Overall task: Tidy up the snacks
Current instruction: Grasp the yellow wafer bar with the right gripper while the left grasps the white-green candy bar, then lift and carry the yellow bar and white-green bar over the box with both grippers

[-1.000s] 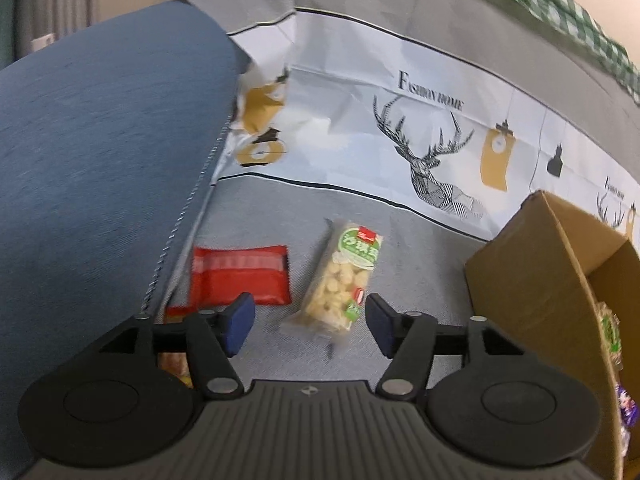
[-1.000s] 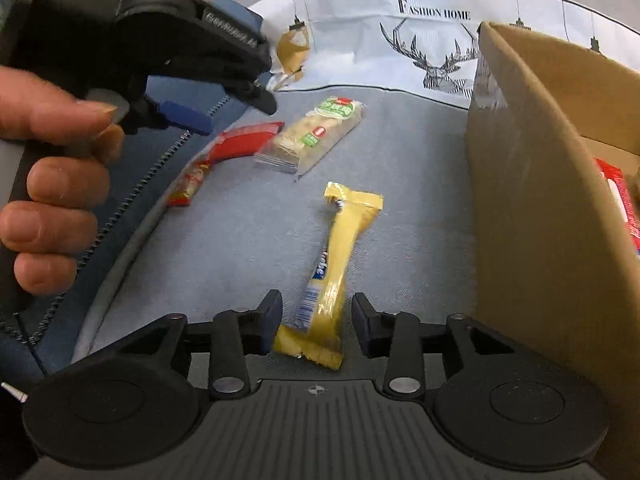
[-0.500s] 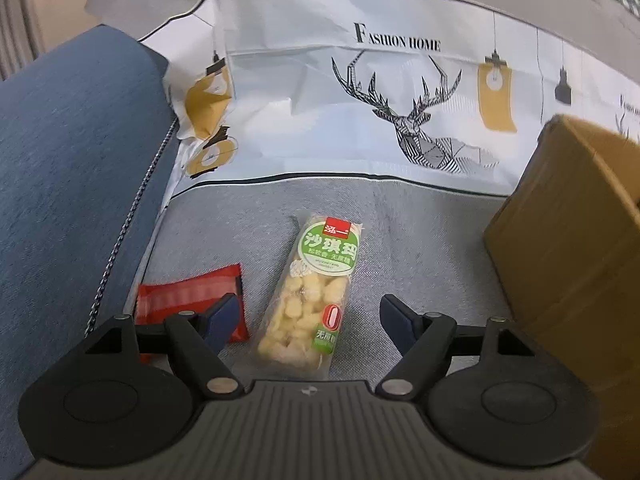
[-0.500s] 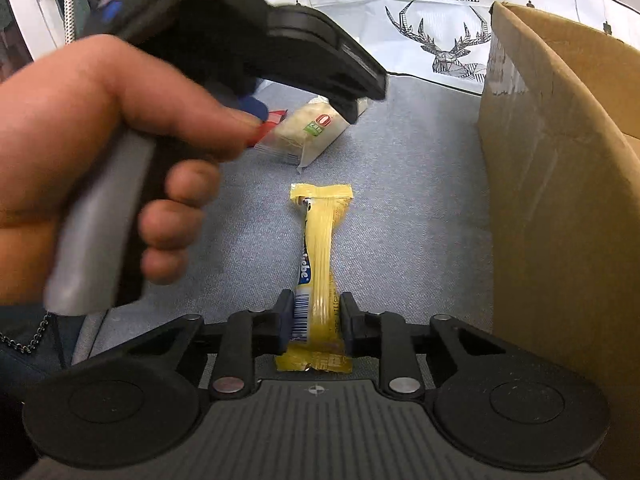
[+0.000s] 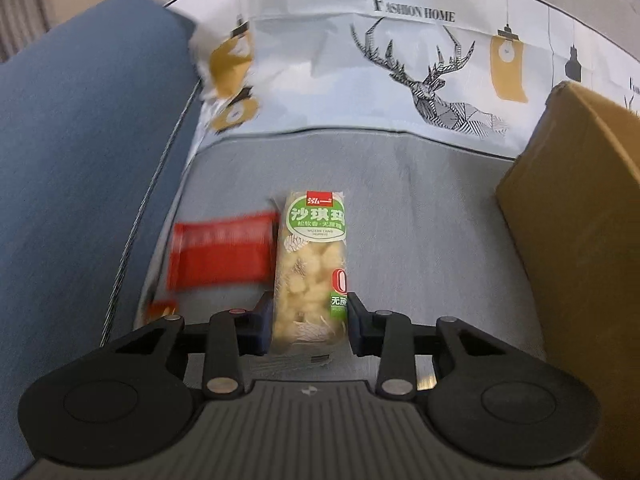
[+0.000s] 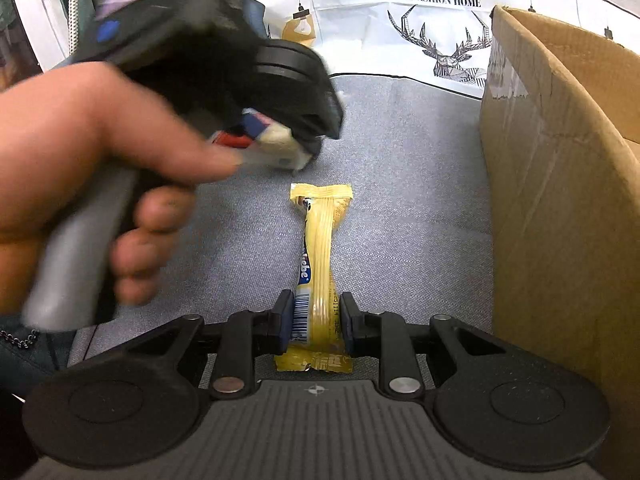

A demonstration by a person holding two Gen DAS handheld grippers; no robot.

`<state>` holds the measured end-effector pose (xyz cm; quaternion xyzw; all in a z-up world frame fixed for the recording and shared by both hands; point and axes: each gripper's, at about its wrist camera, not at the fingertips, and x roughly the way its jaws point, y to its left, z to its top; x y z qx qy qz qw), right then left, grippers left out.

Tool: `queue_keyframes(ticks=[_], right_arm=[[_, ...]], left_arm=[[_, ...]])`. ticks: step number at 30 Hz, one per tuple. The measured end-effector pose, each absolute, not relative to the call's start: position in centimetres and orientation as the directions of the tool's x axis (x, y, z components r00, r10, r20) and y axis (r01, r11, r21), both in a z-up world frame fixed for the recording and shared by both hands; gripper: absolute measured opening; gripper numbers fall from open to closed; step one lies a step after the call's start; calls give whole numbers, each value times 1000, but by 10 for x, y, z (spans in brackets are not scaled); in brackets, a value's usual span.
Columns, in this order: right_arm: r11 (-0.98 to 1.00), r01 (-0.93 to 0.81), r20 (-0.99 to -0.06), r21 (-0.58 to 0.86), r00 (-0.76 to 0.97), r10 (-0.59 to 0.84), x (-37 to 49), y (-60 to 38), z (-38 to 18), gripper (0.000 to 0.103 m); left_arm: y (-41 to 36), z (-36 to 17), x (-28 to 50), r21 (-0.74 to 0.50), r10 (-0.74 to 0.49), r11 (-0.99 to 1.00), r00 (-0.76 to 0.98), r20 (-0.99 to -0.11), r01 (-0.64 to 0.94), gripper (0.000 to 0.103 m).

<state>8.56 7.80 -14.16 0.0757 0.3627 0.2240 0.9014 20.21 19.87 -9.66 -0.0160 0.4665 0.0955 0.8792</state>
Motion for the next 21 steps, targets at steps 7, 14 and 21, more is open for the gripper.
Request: queue_keyframes(ticks=[7,14,21], right_arm=[[880,-354,-598,318,645,476,78,71,-139,25],[864,-401,-577,305,644,503,62,68,-133,25],[853,-425,-581,302,627,518,58,67,-132,26]], left_arm=[[203,-81,138,-69,70,962,482,-873,-264,40],[195,-80,113,-83,57,956,453,-890,-283,40],[195,-85,120,-80,61,951,434,-899,-300,54]])
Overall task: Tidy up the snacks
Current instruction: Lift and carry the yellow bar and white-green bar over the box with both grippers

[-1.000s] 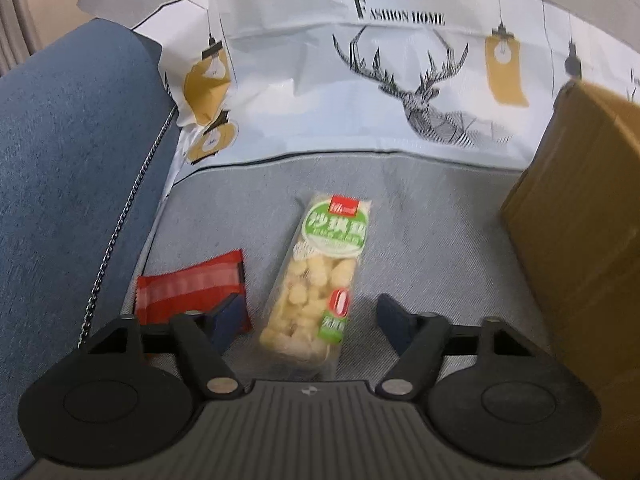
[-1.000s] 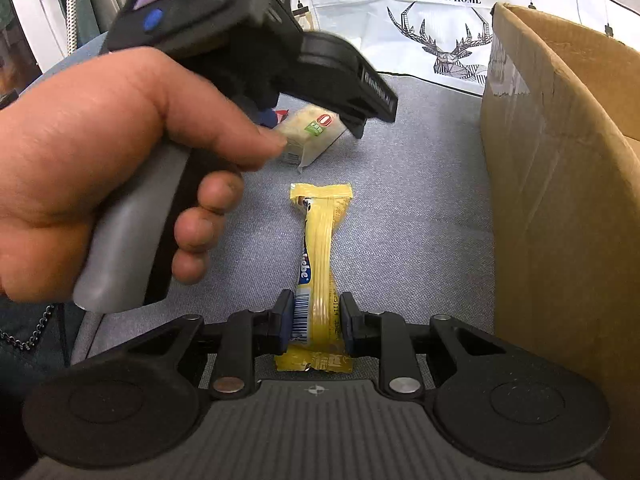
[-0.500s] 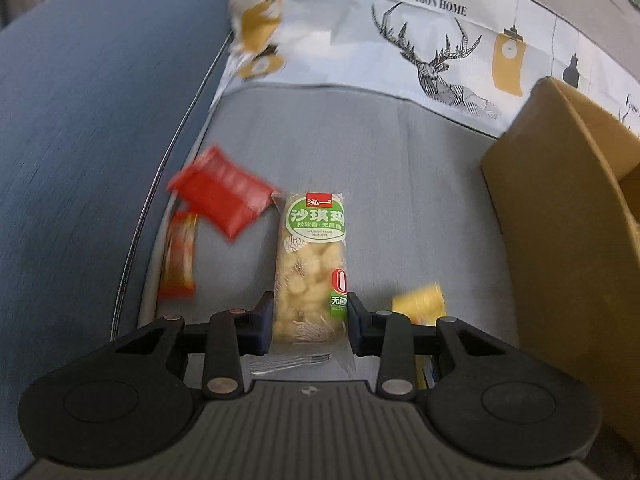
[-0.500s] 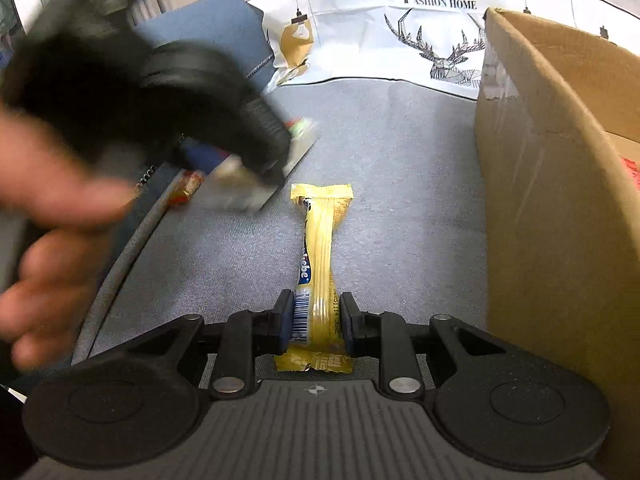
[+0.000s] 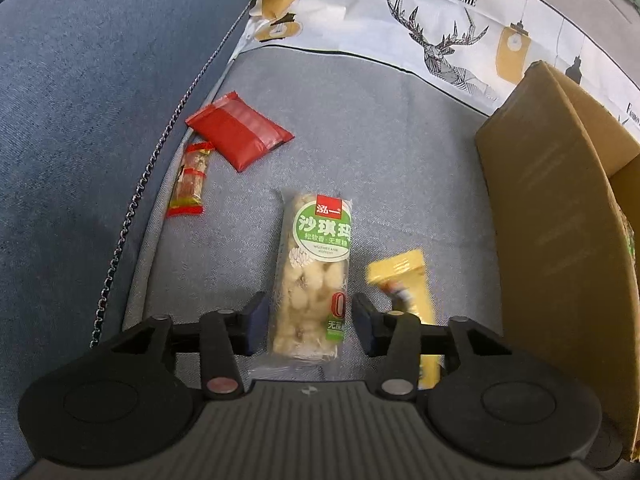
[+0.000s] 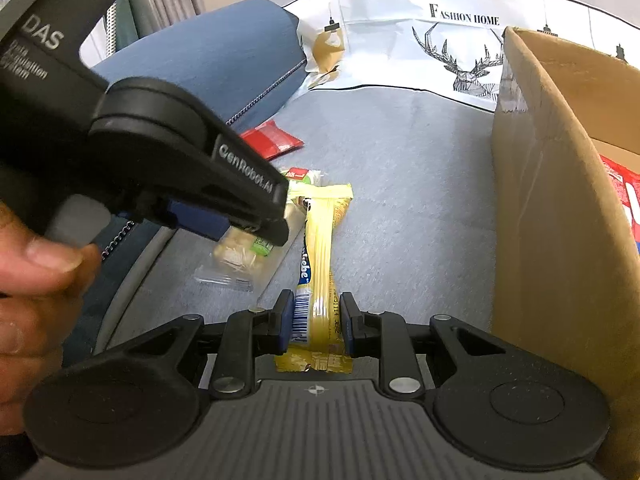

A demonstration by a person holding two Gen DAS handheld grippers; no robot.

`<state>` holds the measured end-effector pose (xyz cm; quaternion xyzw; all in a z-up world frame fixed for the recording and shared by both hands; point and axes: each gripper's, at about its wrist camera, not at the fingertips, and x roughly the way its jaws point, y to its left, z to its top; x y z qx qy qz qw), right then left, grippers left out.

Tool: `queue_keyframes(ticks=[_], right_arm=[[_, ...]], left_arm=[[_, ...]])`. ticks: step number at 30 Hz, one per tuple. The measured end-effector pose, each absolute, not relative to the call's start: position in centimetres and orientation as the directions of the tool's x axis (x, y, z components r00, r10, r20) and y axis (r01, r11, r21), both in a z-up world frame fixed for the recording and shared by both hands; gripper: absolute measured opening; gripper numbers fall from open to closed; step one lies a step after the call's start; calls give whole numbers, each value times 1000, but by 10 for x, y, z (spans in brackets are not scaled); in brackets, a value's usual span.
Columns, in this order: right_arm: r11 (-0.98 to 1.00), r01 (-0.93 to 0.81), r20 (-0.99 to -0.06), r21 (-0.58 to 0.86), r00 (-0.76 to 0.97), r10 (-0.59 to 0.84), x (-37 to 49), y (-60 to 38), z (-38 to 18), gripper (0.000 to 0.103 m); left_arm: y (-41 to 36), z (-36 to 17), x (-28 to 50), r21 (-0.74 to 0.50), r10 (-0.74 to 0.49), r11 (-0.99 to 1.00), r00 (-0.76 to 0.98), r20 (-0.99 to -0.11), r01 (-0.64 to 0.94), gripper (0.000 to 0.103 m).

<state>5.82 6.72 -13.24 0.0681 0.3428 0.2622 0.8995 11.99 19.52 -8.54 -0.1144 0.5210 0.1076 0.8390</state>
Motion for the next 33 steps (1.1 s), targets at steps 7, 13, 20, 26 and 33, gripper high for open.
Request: queue_keyframes(ticks=[7,13,20,26,33], right_arm=[[855,-407,-591,322,618,518,69,70,-137,26],[854,-394,-600,341,607,520,76,69,-142,26],[859,-392,-600,329,616,511,74,70,-142,26],[862,-398,-591,314,629,505,73,69,-139,24],[864,-401,-588,304,634,501,71,69,-138,19]], left_arm=[[194,-91,126,-79,58,949,415,-908,-305,54],[193,-95,129,-68,61,952,402,-913,-298,54],[194,-98,129,-61,63,953,394,-917,-295,54],[194,-99,130,-59,64,954,390,-919,-295,54],[194,-100,129,-56,65,954,387,-920,-294,54]])
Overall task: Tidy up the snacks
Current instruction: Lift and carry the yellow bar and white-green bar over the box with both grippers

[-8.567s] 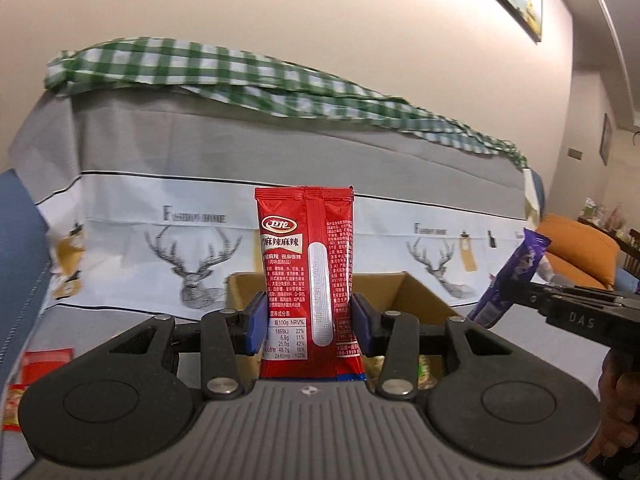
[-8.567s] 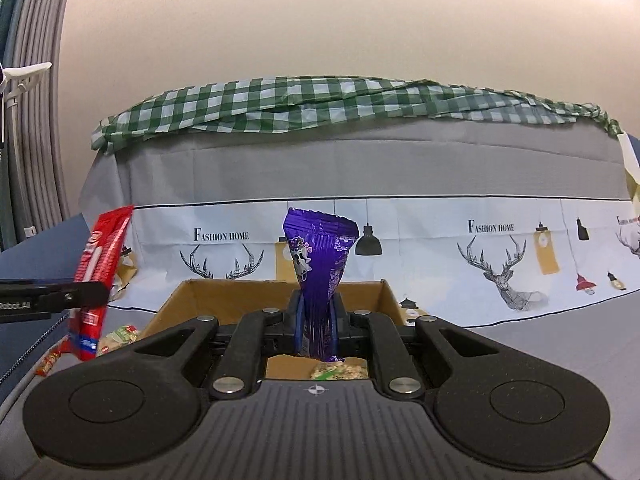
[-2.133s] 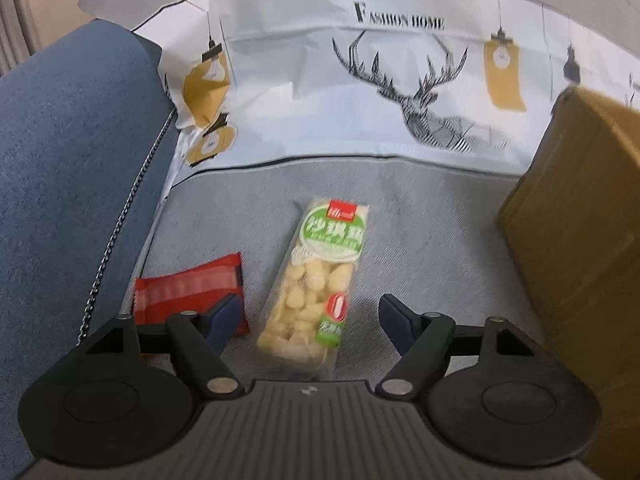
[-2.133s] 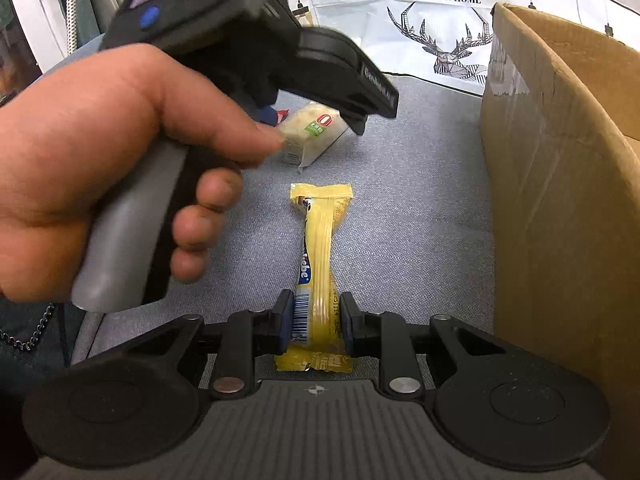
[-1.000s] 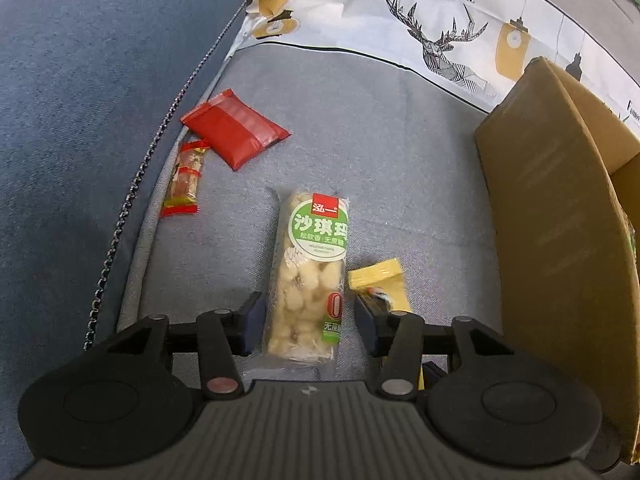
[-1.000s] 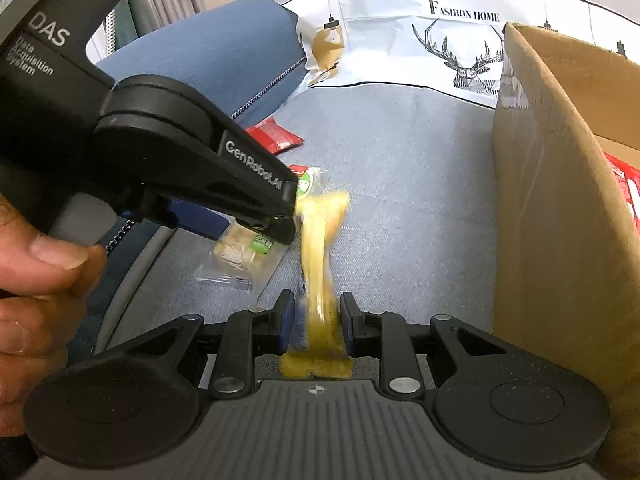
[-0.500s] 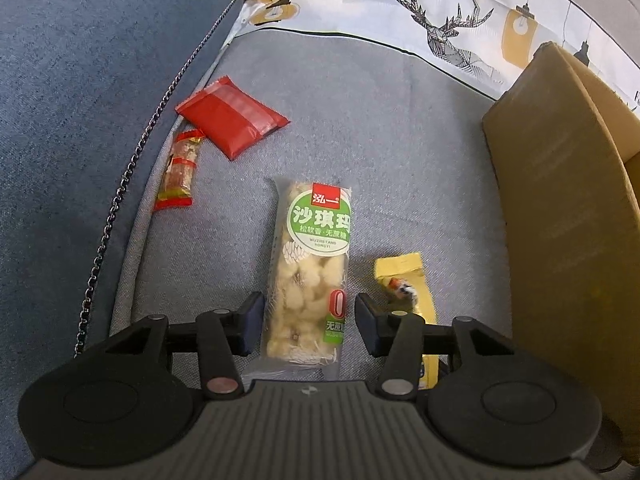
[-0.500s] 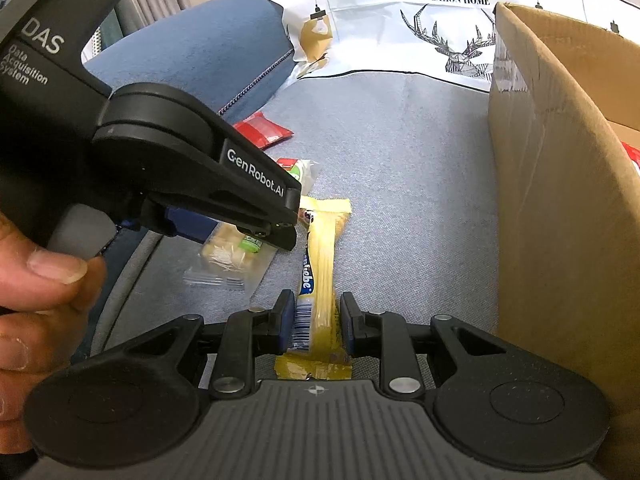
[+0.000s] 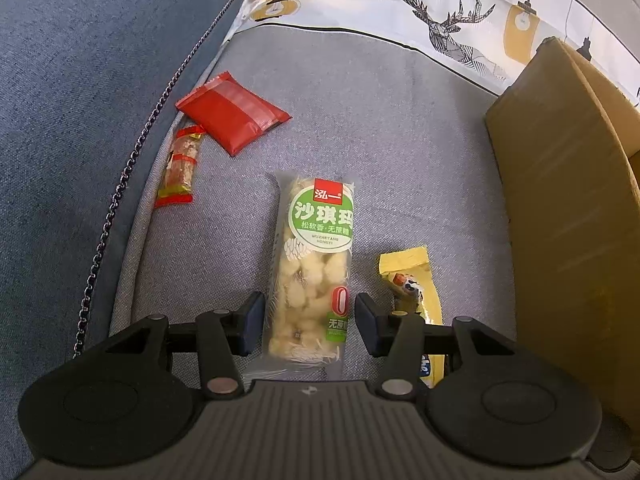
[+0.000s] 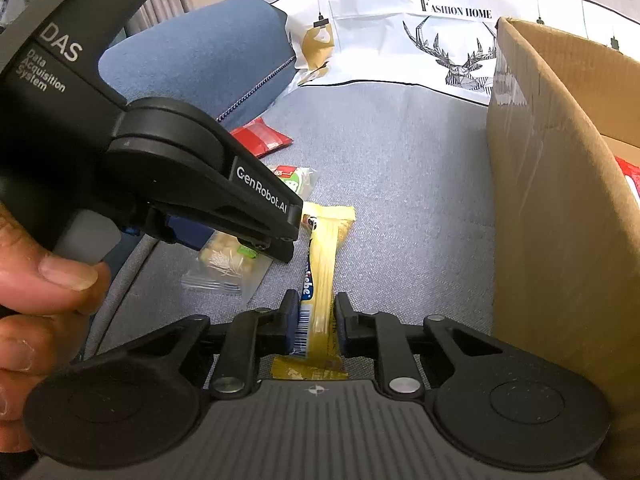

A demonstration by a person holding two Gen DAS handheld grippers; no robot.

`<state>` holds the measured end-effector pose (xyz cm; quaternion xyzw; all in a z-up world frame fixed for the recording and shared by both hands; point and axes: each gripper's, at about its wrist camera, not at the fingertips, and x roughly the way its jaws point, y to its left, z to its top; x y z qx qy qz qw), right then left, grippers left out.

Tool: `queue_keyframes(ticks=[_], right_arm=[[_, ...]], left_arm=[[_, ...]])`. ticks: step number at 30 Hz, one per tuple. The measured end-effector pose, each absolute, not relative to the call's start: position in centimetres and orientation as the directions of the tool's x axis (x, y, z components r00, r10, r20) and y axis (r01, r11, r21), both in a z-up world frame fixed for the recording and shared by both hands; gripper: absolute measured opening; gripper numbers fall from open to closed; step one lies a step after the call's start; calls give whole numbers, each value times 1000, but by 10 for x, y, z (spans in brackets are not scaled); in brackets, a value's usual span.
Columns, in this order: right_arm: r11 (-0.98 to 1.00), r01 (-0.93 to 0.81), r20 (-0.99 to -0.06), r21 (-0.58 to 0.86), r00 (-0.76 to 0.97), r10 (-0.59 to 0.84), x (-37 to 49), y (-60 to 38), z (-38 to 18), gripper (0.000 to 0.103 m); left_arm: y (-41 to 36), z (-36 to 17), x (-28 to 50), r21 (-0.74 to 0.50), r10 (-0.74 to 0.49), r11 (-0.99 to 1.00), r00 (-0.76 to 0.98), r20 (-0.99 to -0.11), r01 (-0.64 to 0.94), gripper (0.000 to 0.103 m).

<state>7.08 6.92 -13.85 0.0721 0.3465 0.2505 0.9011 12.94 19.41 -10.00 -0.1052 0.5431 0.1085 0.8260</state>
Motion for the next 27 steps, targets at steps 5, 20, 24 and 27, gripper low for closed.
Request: queue_keyframes(ticks=[5,20,24,27], right_arm=[[865,-402,-584,300,640,500,69,69,-137,19],[845,-450,-457,288,711,534,39,59,-118,17],[841,-471,-396,266,742,541,19,51,-106,16],[845,-465,-342,266,774,533,6,41,-97,16]], left_arm=[[194,-101,129,-53,65,956,385,-921,-288,53],[200,-56,99,-158,70,936,607,-791,-313,39],[200,-37,73,-226,74,916,693,-717,-331,39],[196,-24,59,-241,86,915,741,-666,-324,39]])
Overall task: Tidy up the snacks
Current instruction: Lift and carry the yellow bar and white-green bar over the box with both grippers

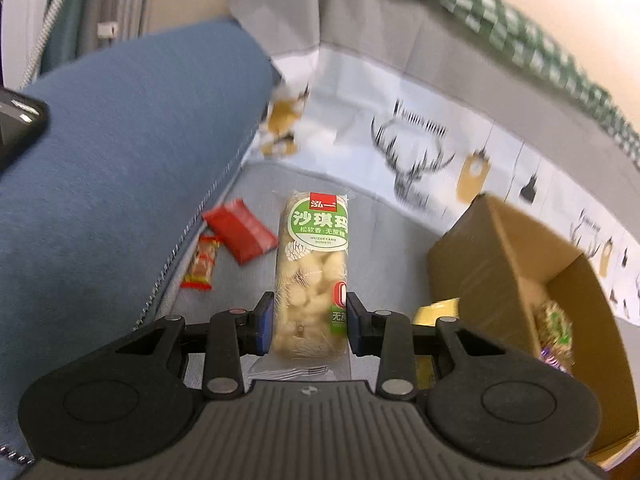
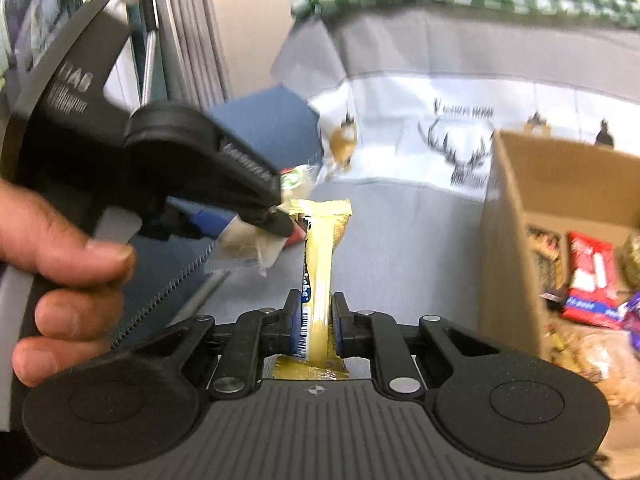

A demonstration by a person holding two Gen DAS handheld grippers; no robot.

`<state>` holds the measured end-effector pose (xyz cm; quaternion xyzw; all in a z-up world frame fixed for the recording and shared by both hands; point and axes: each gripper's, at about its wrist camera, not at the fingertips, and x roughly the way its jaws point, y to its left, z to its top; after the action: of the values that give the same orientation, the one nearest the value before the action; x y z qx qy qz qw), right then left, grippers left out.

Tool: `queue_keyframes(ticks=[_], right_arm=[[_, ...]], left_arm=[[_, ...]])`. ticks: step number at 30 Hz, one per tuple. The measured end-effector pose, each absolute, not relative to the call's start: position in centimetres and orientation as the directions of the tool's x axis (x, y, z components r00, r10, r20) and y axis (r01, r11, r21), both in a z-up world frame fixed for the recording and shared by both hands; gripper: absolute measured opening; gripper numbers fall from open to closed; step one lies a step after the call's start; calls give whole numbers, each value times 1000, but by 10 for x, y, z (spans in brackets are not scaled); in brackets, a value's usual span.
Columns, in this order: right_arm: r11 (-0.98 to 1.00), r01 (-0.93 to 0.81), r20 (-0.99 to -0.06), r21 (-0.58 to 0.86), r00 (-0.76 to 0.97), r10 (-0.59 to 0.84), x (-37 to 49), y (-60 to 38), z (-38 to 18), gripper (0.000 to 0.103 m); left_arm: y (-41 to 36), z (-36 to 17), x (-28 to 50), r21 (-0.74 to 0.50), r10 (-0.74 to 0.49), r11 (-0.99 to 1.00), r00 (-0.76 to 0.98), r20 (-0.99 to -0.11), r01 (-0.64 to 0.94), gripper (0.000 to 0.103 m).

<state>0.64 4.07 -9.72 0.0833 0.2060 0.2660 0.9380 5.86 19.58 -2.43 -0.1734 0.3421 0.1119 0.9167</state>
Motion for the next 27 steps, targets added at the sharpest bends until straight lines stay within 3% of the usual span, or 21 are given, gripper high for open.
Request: queue_keyframes(ticks=[12,19,22,27], right_arm=[[879,-406,-173,248,874,453,-26,-37,-45,16],[924,-304,-61,231,944,326,-14,-120,-8,16],[949,-216,-59,231,970,236,-5,-156,-11,16],[941,-59,-157,334,981,117,6,-202,-34,15]], left_arm=[[179,-4,51,-274,34,931,805,-593,-241,39],[156,3,59,-269,-1,946,830,-557,-179,39],[144,7,64,-264,-18,953,843,-537,-148,39],[116,16,73,-286,-79,956,871,-485,-72,39]])
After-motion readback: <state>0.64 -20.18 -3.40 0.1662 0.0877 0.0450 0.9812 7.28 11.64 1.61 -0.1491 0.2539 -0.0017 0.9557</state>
